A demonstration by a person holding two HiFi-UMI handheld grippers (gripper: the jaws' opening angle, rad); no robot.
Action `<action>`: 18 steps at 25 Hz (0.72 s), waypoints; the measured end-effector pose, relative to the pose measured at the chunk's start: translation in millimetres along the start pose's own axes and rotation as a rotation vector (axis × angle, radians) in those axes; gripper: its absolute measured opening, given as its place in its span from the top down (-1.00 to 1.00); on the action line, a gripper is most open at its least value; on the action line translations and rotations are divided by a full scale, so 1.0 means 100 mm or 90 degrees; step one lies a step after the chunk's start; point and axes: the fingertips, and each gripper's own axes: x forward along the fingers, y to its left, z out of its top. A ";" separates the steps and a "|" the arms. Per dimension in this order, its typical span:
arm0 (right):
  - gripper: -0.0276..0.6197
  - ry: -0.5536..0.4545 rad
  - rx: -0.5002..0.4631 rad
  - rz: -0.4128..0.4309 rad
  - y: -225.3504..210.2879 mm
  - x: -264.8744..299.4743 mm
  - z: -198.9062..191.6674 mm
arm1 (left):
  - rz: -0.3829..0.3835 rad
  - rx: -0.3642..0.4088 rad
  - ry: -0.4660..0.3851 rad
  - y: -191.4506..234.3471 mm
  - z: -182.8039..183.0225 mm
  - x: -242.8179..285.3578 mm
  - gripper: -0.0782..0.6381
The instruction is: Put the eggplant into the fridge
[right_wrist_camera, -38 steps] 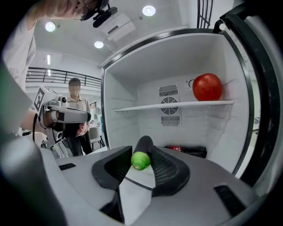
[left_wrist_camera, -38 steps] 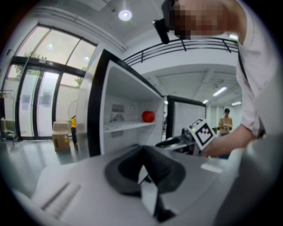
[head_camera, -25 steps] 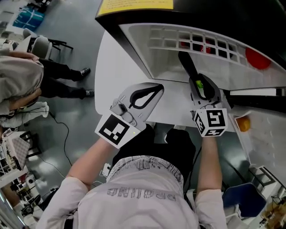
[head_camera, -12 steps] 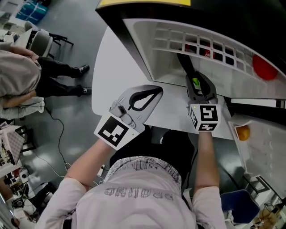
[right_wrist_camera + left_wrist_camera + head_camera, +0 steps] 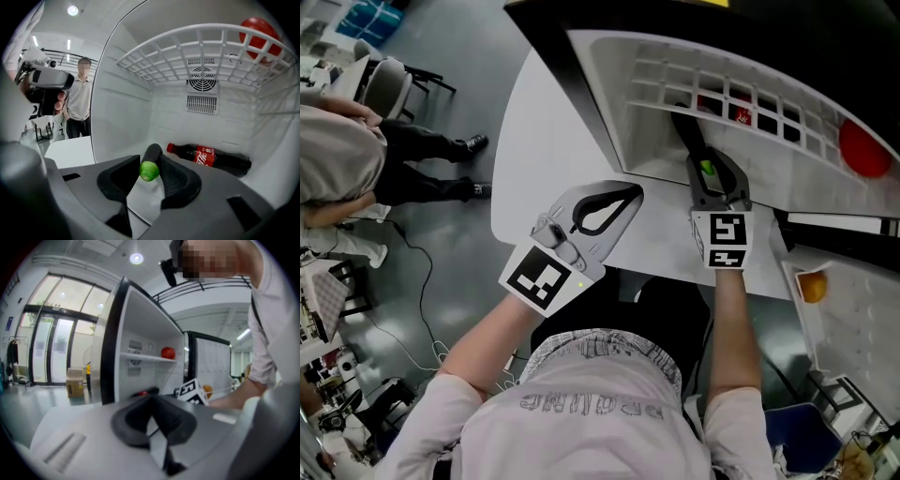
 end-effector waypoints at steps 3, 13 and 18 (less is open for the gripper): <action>0.52 0.011 -0.019 -0.005 0.01 0.04 -0.03 | 0.002 -0.003 -0.001 0.00 -0.03 0.01 0.76; 0.52 0.060 -0.072 -0.017 0.00 0.12 -0.14 | 0.005 -0.001 -0.007 0.01 -0.02 0.03 0.76; 0.51 0.085 -0.078 -0.016 0.01 0.16 -0.21 | 0.007 0.001 -0.009 0.02 -0.02 0.03 0.76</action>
